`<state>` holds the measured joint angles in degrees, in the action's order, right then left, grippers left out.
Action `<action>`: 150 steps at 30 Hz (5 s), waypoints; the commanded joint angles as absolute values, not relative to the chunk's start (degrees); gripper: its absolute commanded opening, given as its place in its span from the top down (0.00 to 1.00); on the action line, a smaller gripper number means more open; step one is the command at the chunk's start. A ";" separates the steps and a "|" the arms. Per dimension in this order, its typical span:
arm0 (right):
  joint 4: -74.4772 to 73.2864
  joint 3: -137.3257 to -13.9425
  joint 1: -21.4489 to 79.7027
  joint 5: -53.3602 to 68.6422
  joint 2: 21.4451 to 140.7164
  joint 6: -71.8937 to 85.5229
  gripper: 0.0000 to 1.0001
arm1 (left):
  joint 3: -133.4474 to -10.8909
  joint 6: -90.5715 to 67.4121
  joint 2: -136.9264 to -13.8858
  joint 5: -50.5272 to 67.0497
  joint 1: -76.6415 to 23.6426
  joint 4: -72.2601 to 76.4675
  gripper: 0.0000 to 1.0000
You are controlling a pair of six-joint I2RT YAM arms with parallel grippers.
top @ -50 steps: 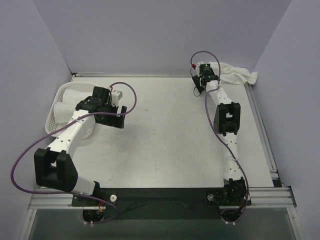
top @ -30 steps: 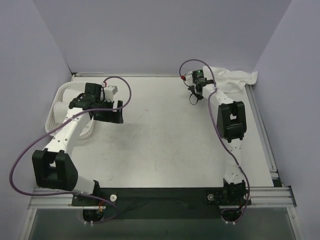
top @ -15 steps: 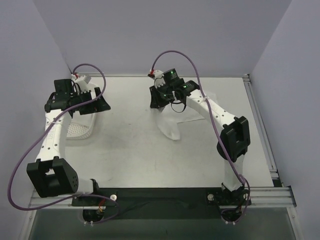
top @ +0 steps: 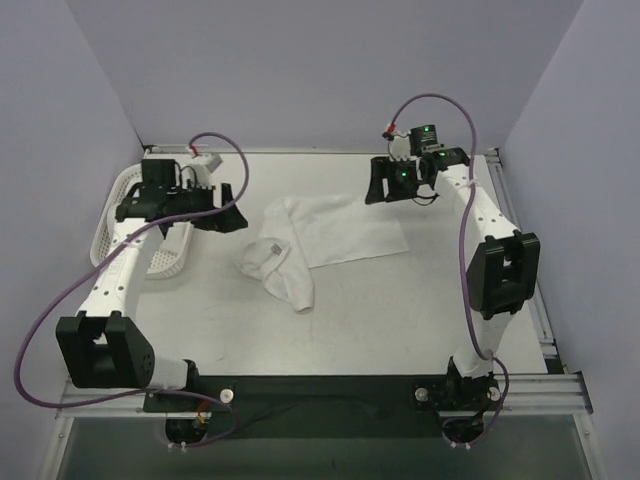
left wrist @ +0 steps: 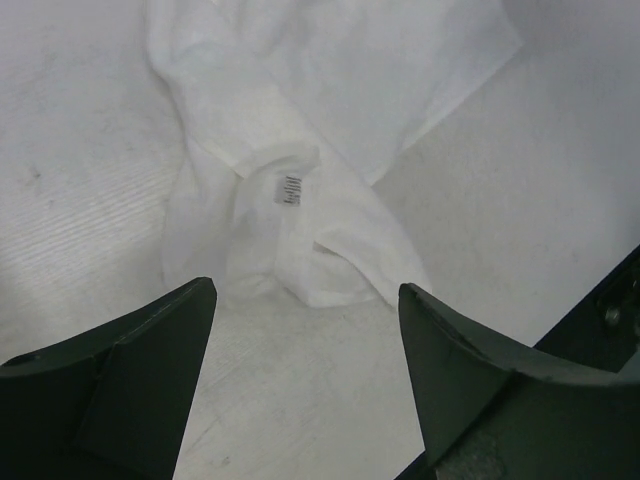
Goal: Roll the towels
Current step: Move the towel to the center of the board, then flatten the towel
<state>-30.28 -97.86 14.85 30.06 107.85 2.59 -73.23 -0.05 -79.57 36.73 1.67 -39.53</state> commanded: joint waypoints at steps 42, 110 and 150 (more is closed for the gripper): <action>-37.44 -88.07 5.01 20.12 121.21 4.13 1.00 | -64.34 27.51 -97.64 12.66 -44.56 -37.44 0.27; -41.48 -77.96 -17.22 29.44 103.28 0.44 1.00 | -87.37 14.94 -114.72 -2.29 -62.50 -37.44 1.00; -50.80 -92.03 -39.56 44.12 99.05 -2.46 1.00 | -114.67 13.10 -112.30 20.02 -4.04 -47.46 1.00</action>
<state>-48.58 -95.55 -40.38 43.66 100.88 -0.95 -107.00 14.11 -105.69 15.29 -4.16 -48.34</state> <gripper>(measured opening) 0.043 0.026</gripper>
